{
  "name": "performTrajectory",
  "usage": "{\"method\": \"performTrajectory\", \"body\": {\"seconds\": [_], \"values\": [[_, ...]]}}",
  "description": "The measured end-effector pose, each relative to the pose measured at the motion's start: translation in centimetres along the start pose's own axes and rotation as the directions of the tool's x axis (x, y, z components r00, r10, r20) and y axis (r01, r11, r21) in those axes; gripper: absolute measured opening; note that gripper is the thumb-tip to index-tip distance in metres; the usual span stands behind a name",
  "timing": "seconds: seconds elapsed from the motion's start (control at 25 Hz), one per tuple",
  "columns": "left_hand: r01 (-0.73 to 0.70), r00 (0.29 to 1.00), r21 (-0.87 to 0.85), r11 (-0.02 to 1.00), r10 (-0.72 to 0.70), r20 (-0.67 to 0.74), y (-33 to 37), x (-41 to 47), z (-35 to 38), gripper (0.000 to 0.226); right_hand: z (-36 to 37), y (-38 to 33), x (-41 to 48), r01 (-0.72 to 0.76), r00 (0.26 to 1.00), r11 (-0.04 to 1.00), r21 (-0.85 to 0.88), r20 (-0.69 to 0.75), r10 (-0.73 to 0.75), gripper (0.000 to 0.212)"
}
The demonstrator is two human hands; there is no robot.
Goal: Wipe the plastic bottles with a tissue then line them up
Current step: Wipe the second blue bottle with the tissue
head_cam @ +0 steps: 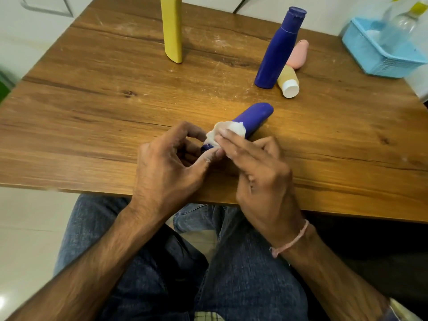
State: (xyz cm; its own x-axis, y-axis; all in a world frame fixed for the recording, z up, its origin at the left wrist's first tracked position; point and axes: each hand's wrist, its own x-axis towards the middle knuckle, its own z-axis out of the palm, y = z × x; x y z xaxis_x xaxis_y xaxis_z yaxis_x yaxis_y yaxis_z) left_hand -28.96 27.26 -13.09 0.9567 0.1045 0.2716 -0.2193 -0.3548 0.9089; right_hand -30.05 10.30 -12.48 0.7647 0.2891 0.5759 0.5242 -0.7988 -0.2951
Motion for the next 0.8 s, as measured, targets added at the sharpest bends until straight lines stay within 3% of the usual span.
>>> {"method": "performTrajectory", "body": {"seconds": [0.2,0.32,0.44,0.8], "values": [[0.027,1.000,-0.073,0.997,-0.026,0.011,0.5,0.3,0.0,0.020,-0.9,3.4,2.5,-0.137,0.987,0.986,-0.091,-0.093,0.129,0.057],[0.091,0.996,-0.190,0.977,-0.086,0.036,0.6,0.7,-0.1,0.019,-0.1,2.3,2.6,-0.071,0.995,0.996,-0.053,-0.073,0.068,0.054],[0.130,0.991,-0.244,0.961,-0.117,0.067,0.4,0.9,-0.1,0.037,-0.1,2.1,3.5,-0.050,0.995,0.999,-0.013,-0.082,0.048,0.051],[0.045,0.994,-0.068,0.997,-0.052,-0.095,0.5,0.3,0.2,0.042,-0.4,2.2,5.7,-0.073,0.997,0.996,-0.048,-0.001,0.073,0.048]]}}
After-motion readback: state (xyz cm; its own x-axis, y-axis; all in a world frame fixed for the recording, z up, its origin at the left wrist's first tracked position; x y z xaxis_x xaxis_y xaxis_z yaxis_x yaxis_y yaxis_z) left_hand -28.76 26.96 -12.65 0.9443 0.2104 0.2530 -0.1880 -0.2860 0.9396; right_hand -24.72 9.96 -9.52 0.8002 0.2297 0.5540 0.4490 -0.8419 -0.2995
